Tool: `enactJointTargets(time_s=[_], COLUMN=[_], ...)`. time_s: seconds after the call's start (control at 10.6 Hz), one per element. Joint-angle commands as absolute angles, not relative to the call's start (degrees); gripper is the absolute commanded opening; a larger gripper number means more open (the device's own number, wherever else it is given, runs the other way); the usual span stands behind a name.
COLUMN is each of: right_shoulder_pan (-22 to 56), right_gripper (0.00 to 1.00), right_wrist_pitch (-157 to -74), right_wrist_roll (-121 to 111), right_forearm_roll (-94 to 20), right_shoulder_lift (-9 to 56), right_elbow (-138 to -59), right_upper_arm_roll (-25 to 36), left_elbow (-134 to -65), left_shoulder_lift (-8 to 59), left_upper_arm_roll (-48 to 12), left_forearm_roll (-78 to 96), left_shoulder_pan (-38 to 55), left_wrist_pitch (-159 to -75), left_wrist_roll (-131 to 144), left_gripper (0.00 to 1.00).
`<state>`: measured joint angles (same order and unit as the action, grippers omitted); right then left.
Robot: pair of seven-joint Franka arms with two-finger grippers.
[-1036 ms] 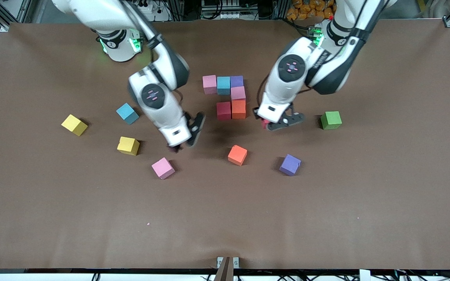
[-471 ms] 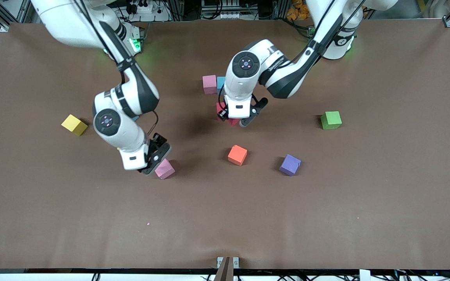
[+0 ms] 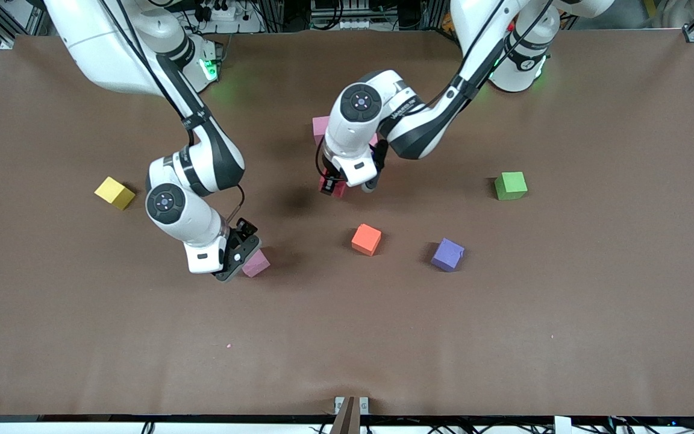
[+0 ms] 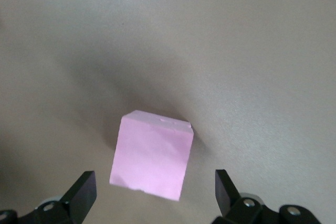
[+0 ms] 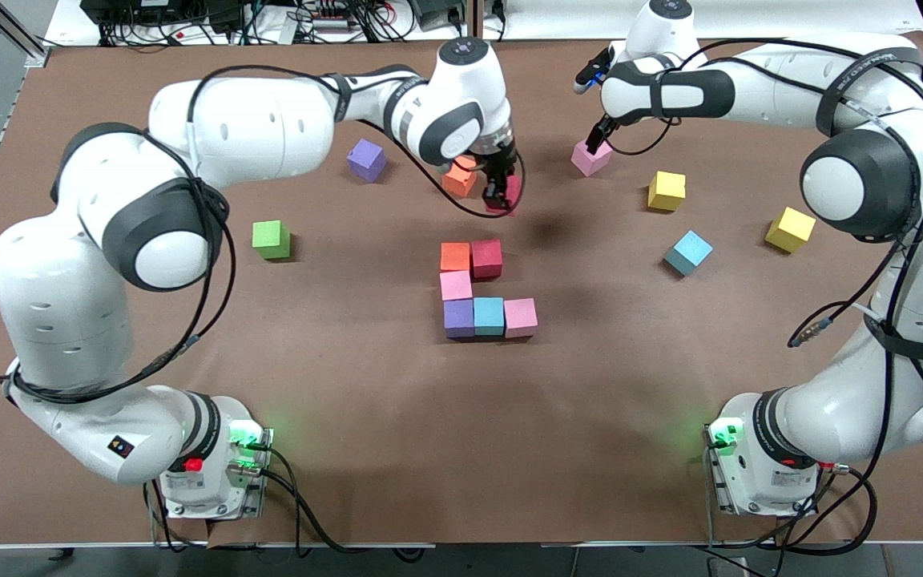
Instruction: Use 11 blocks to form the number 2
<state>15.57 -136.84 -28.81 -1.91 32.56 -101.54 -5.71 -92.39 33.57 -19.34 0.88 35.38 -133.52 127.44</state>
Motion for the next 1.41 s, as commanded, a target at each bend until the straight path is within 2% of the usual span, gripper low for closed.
enactJointTargets(time_s=[0.0, 0.09, 0.57, 0.85, 0.94, 1.04, 1.13, 1.22, 1.32], right_shoulder_pan=[15.8, 15.7, 15.8, 15.5, 15.9, 16.0, 15.8, 15.8, 15.8], right_gripper=[1.00, 1.00, 1.00, 1.00, 0.93, 0.81, 0.61, 0.47, 0.44], right_wrist_pitch=[-137.2, -138.2, -140.3, -139.6, -139.3, -139.2, -139.3, -139.2, -138.3], right_wrist_roll=[-23.5, -22.4, -17.8, -14.8, -12.7, -11.5, -11.6, -11.8, -11.8], right_forearm_roll=[-2.4, -2.5, -2.4, -2.4, -2.4, -2.4, -2.3, -2.2, -2.2], right_shoulder_lift=[35.9, 37.3, 39.5, 39.6, 39.5, 39.4, 39.3, 39.0, 38.4], right_elbow=[-98.5, -97.8, -97.4, -97.6, -97.6, -97.6, -97.6, -97.6, -97.5], right_upper_arm_roll=[-6.2, -6.2, -6.2, -6.2, -6.2, -6.2, -6.2, -6.2, -6.2], left_elbow=[-90.8, -90.7, -90.3, -90.4, -90.9, -91.4, -92.0, -93.0, -93.6], left_shoulder_lift=[35.9, 37.2, 41.6, 42.5, 42.5, 42.5, 42.5, 42.4, 42.3], left_upper_arm_roll=[-19.2, -19.1, -18.5, -18.5, -18.5, -18.5, -18.5, -18.5, -18.5], left_forearm_roll=[-1.3, -2.9, -9.6, -10.0, -11.1, -12.3, -12.6, -12.7, -12.6], left_shoulder_pan=[38.0, 38.8, 41.2, 42.1, 42.4, 42.4, 42.4, 42.8, 42.8], left_wrist_pitch=[-136.6, -137.3, -143.6, -143.9, -143.9, -143.9, -143.8, -143.7, -143.7], left_wrist_roll=[136.3, 139.2, 155.9, 159.5, 159.6, 159.9, 160.0, 160.0, 160.1], left_gripper=[0.34, 0.32, 0.31, 0.26, 0.26, 0.26, 0.26, 0.26, 0.26])
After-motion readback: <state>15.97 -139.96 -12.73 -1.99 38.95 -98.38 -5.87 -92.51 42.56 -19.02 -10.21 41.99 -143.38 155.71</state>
